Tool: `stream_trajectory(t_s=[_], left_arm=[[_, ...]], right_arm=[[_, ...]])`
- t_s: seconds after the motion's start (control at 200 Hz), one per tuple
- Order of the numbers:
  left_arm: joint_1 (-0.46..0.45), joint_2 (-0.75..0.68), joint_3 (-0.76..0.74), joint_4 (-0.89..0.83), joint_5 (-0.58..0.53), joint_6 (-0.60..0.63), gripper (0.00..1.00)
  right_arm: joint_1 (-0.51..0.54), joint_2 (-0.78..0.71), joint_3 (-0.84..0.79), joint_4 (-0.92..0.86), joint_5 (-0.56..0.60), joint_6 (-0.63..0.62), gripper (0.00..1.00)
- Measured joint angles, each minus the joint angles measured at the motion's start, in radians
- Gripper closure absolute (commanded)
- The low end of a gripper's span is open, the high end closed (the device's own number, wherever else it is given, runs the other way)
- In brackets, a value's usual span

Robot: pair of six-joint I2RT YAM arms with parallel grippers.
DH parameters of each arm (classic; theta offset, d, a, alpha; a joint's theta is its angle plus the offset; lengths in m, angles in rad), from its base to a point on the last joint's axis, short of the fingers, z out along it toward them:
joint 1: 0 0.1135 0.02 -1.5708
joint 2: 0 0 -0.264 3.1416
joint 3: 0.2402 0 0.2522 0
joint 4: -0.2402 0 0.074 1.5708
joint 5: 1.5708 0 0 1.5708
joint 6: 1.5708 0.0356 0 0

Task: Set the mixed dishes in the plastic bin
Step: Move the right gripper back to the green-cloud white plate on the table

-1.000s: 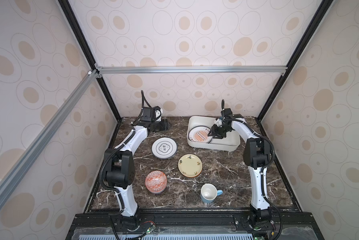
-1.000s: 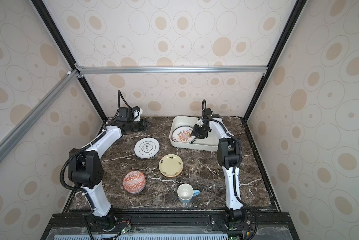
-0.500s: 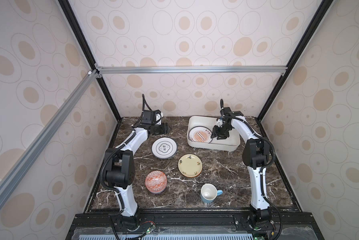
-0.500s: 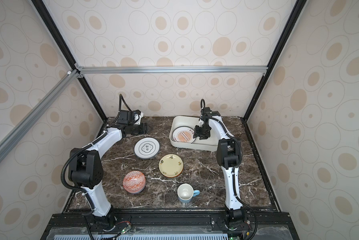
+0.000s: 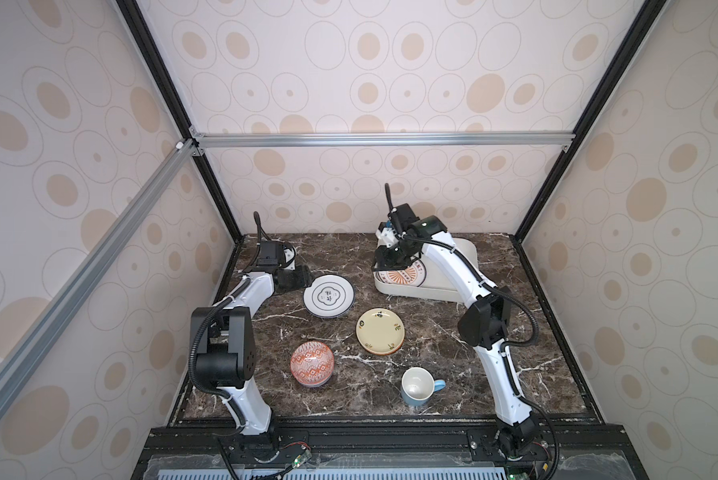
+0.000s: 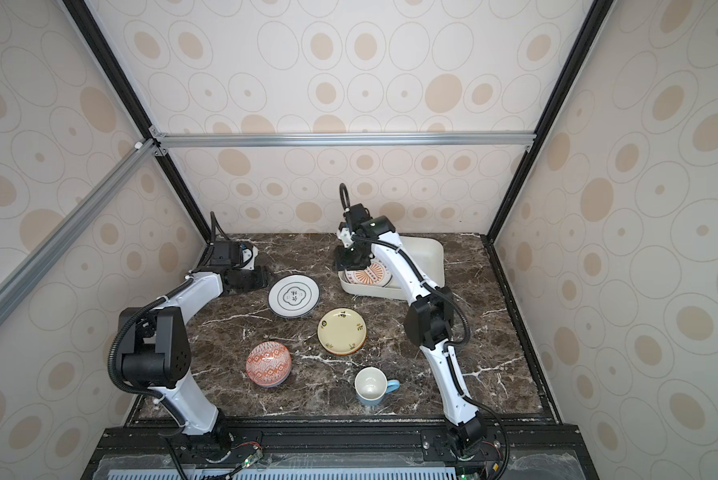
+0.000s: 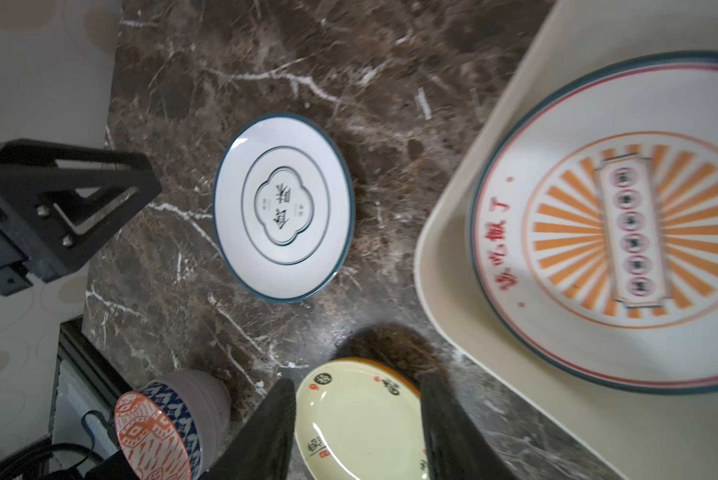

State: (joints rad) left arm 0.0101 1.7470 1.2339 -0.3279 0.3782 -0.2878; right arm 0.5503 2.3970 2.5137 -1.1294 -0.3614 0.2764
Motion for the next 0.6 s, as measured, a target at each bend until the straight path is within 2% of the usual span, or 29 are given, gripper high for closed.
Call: stream_trajectory(t_s=[0.22, 0.6], left_arm=[[0.003, -0.015, -0.056, 0.028, -0.048, 0.005, 0.39], [0.003, 0.055, -0.059, 0.081, -0.066, -0.003, 0.44]], right_arm=[[0.09, 0.114, -0.004, 0.036, -0.032, 0.023, 0.48], [0.102, 0.165, -0.027, 0.128, -0.026, 0.061, 0.5]])
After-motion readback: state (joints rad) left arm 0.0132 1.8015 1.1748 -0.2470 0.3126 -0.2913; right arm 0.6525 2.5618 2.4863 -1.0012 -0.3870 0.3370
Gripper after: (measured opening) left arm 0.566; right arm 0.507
